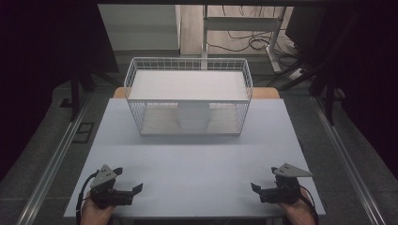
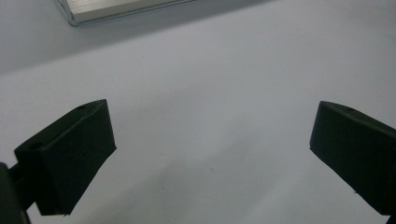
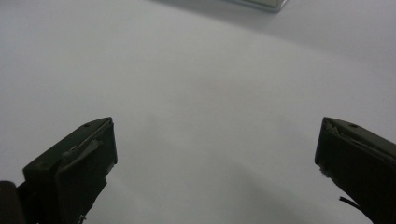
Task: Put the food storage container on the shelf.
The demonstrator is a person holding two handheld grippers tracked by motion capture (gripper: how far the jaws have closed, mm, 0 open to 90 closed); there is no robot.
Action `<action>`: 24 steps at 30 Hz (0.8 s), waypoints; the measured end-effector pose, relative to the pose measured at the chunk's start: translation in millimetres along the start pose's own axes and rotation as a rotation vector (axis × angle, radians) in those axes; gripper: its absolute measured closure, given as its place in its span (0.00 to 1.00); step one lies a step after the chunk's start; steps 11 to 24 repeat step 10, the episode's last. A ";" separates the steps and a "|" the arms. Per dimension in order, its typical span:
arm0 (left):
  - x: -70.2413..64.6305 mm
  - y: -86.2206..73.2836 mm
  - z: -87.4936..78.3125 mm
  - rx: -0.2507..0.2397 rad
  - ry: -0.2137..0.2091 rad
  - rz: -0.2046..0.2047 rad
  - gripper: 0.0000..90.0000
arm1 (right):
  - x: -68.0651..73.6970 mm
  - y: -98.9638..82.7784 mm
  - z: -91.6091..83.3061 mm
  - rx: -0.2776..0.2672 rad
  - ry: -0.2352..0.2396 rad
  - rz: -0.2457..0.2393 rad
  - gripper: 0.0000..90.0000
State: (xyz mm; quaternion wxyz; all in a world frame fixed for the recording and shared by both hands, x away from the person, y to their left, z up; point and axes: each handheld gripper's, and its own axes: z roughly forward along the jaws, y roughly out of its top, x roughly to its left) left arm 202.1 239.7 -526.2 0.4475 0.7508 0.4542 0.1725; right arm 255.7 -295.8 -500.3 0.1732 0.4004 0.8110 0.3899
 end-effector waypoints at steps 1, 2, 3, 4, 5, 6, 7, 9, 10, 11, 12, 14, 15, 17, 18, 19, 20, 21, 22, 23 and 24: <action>-0.1 -0.1 -0.2 -0.002 0.000 -0.001 0.00 | 0.1 -0.6 0.8 0.006 0.001 0.001 0.00; 0.0 -0.3 -0.1 0.000 -0.001 0.000 0.00 | 0.3 -0.5 0.5 0.003 -0.006 0.000 0.00; 0.1 -0.3 -0.1 0.001 -0.002 0.000 0.00 | 0.7 -0.5 0.0 -0.002 -0.009 0.000 0.00; 0.4 -0.3 0.0 0.001 -0.005 -0.001 0.00 | 0.9 -0.7 0.1 0.000 -0.010 -0.001 0.00; 0.4 -0.4 0.1 0.002 -0.004 -0.003 0.00 | 0.8 -0.8 0.3 0.002 -0.008 -0.001 0.00; 0.5 -0.4 0.2 0.002 -0.005 -0.004 0.00 | 0.7 -0.7 0.3 0.005 -0.007 -0.002 0.00; 0.8 -0.3 0.3 0.003 -0.007 -0.005 0.00 | 0.7 -0.7 0.8 0.005 -0.006 -0.002 0.00; 0.9 0.0 0.6 0.004 -0.009 -0.004 0.00 | 0.8 -0.6 1.2 0.010 -0.006 -0.004 0.00; 0.9 0.1 0.9 0.006 -0.009 -0.004 0.00 | 0.7 -0.6 1.4 0.011 -0.005 -0.004 0.00; 0.9 0.1 0.9 0.006 -0.009 -0.004 0.00 | 0.7 -0.6 1.4 0.011 -0.005 -0.004 0.00; 0.9 0.1 0.9 0.006 -0.009 -0.004 0.00 | 0.7 -0.6 1.4 0.011 -0.005 -0.004 0.00; 0.9 0.1 0.9 0.006 -0.009 -0.004 0.00 | 0.7 -0.6 1.4 0.011 -0.005 -0.004 0.00; 0.9 0.1 0.9 0.006 -0.009 -0.004 0.00 | 0.7 -0.6 1.4 0.011 -0.005 -0.004 0.00; 0.9 0.1 0.9 0.006 -0.009 -0.004 0.00 | 0.7 -0.6 1.4 0.011 -0.005 -0.004 0.00; 0.9 0.1 0.9 0.006 -0.009 -0.004 0.00 | 0.7 -0.6 1.4 0.011 -0.005 -0.004 0.00; 0.9 0.1 0.9 0.006 -0.009 -0.004 0.00 | 0.7 -0.6 1.4 0.011 -0.005 -0.004 0.00; 0.9 0.1 0.9 0.006 -0.009 -0.004 0.00 | 0.7 -0.6 1.4 0.011 -0.005 -0.004 0.00; 0.9 0.1 0.9 0.006 -0.009 -0.004 0.00 | 0.7 -0.6 1.4 0.011 -0.005 -0.004 0.00; 0.9 0.1 0.9 0.006 -0.009 -0.004 0.00 | 0.7 -0.6 1.4 0.011 -0.005 -0.004 0.00; 0.9 0.1 0.9 0.006 -0.009 -0.004 0.00 | 0.7 -0.6 1.4 0.011 -0.005 -0.004 0.00; 0.9 0.1 0.9 0.006 -0.009 -0.004 0.00 | 0.7 -0.6 1.4 0.011 -0.005 -0.004 0.00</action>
